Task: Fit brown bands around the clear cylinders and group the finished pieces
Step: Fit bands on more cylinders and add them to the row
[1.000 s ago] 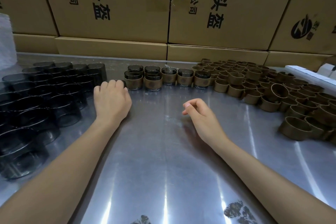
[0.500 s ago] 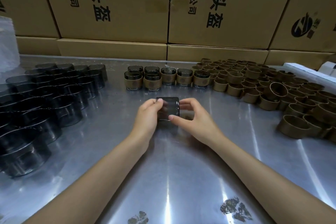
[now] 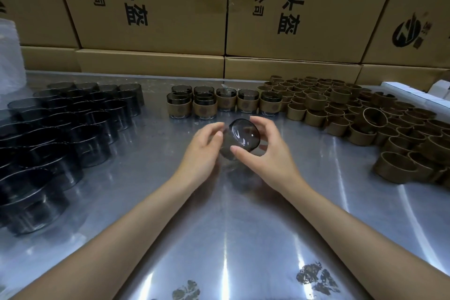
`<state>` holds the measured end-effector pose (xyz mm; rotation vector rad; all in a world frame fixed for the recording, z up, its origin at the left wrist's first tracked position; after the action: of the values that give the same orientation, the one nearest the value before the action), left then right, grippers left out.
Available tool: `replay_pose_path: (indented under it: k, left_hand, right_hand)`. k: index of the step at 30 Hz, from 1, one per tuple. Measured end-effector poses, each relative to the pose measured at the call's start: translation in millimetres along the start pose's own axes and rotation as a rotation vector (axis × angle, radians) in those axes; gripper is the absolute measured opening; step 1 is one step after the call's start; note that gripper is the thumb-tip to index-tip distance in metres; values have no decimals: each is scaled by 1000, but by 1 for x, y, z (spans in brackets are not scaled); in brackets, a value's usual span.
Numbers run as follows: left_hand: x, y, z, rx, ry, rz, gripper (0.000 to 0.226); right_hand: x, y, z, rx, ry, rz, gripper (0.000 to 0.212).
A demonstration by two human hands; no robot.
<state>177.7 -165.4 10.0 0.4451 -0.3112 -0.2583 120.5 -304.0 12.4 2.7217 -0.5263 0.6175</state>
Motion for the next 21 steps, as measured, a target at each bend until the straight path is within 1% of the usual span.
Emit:
replay_pose_path:
  k: [1,3,6,8,10,14,18,19,21]
  left_hand:
    - [-1,0,2,58,-63,5,31]
    - [-2,-4,2,158,-131,-15,34]
    - [-1,-12,-3,283,-143,-81,36]
    - [0,-16,-6,361,-133,-119,38]
    - [-1,-17,-6,410,-146,-142,40]
    - [-4,-19,-4,414,-162,-165,45]
    - [-3,-16,-3,289,-141,-152,49]
    - [-2,-15,-3,275,-132,-148,48]
    - [-2,-14,-5,272,-121,-149,46]
  right_hand:
    - [0,0,1,-11,-6,8,66]
    - [0,2,1,-37,-12,27,63]
    - [1,4,5,-69,-69,38,67]
    - [1,4,9,-88,-126,23,71]
    - [2,3,10,-113,-141,4,72]
    - [3,2,13,-141,-154,-7,71]
    - [5,6,13,-114,-174,-17,80]
    - [7,11,13,-118,-168,6,80]
    - [13,30,14,-216,-143,82,65]
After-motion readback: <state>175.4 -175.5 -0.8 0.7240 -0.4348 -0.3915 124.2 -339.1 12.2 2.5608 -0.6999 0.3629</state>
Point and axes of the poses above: each hand's wrist, its own x-axis towards the middle knuckle, its own y-axis out of the back of the hand, z = x × y, the point moved 5 cm from there along x, towards the middle knuckle, and after that the axes turned 14 degrees about x, right-handed, at the moved point
